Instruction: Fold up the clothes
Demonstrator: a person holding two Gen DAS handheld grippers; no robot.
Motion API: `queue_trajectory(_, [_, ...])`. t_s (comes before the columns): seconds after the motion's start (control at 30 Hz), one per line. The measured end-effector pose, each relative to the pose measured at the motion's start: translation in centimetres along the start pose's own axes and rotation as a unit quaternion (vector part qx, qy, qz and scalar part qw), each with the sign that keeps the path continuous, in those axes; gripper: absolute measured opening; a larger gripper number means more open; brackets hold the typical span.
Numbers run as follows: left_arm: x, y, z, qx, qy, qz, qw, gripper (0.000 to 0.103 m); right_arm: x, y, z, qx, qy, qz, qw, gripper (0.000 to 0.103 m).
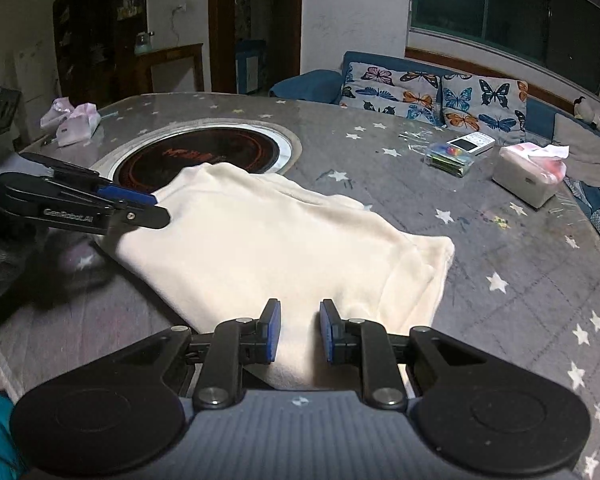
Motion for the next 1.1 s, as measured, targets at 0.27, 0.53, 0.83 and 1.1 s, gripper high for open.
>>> queue_trajectory(0.27, [-1.0, -1.3, -1.4, 0.001, -0.009, 0.001, 1.0000, 0.034, -1.6, -1.8, -2.6, -0.005, -0.006, 0.045, 0.999, 0.020])
queue_trajectory(0.53, [-1.6, -1.3, -2.1, 0.001, -0.007, 0.004, 1.0000, 0.034, -3.5, -2.8, -3.9, -0.003, -0.023, 0.083, 0.996, 0.020])
queue_trajectory(0.83, [-2.0, 0.6, -1.5, -0.009, -0.011, 0.006, 0.9999, 0.034, -3.4, 0.3, -0.6, -0.015, -0.007, 0.063, 0.998, 0.020])
queue_trajectory(1.1, [-0.8, 2.0, 0.8, 0.008, -0.001, -0.007, 0.9999, 0.036, -3.5, 2.0, 0.9, -0.016, -0.005, 0.053, 0.998, 0.020])
Point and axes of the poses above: each gripper's, at about its wrist camera, not at the fingertips, and z roughly the way its jaws point, x to its left, y to its top, the point moved 1 cm from there along z, roughly the way its jaws point, and after that the axes turned 6 degrees about x, right-handed, at the moved point
